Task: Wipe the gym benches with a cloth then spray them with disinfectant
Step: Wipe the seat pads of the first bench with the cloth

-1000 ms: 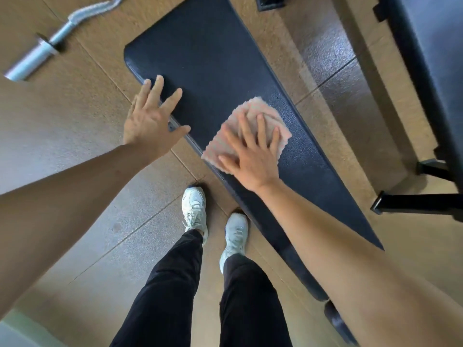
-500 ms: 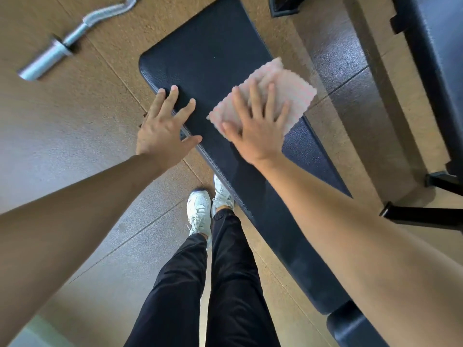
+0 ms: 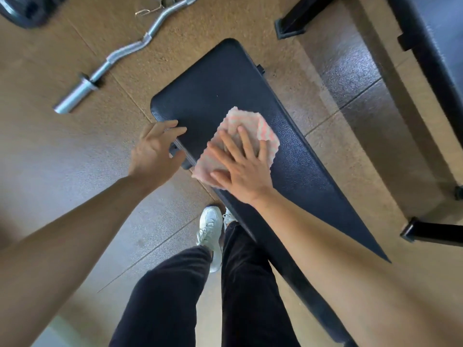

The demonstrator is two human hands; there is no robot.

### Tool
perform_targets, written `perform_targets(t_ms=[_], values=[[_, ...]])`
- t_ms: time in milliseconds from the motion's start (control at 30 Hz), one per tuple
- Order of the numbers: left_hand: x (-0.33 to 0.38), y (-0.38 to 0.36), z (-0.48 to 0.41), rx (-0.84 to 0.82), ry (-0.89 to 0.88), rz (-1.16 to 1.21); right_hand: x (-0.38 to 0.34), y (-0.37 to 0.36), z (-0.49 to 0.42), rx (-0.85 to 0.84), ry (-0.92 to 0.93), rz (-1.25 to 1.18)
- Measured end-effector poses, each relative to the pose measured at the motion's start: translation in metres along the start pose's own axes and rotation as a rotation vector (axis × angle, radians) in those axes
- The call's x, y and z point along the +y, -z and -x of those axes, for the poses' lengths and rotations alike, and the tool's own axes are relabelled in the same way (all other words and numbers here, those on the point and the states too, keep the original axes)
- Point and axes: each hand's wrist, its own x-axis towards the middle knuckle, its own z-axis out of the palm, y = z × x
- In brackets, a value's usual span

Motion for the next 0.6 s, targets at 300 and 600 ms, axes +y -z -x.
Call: perform_targets(t_ms=[300, 600], values=[[-0.014, 0.013, -0.040, -0.051, 0.268, 0.043, 0.049, 0.031, -0.088, 0.100, -0.491, -0.095], [-0.048, 0.014, -0.051, -0.074, 0.207, 0.258, -0.005, 0.020, -0.103, 0.154, -0.330, 0.008]])
